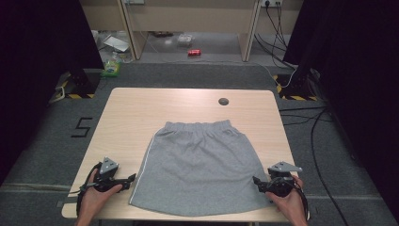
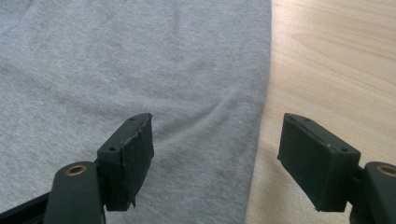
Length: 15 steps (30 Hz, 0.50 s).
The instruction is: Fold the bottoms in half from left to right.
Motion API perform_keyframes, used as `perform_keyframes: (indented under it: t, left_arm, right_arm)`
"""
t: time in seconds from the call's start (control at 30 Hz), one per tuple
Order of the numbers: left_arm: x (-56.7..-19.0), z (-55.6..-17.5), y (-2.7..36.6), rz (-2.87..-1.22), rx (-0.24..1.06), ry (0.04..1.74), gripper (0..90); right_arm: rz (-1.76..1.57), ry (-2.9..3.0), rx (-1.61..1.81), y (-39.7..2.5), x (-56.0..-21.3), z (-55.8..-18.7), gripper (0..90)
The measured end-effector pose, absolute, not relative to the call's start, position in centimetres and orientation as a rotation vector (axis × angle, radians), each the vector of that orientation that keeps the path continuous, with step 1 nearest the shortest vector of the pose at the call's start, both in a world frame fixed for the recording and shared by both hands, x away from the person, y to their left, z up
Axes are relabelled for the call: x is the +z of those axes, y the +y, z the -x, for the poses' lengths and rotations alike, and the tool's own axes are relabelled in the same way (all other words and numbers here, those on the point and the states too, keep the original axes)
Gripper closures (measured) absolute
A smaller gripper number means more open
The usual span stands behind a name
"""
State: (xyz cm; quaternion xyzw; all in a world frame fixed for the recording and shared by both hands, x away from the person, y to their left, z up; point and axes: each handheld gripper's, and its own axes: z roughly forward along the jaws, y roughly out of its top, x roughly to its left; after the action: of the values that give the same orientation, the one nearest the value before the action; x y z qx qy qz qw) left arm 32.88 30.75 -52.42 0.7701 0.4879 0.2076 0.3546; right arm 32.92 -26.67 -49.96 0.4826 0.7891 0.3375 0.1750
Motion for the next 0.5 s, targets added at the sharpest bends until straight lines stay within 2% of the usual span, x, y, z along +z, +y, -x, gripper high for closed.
perform_keyframes:
  t: [0.5]
  left_arm:
    - [-52.37, -32.99, 30.98, -1.981, 0.529, 1.263, 16.1]
  right_arm:
    - [-1.354, 2.233, 0.960, -26.37, -49.74, -32.86, 27.1]
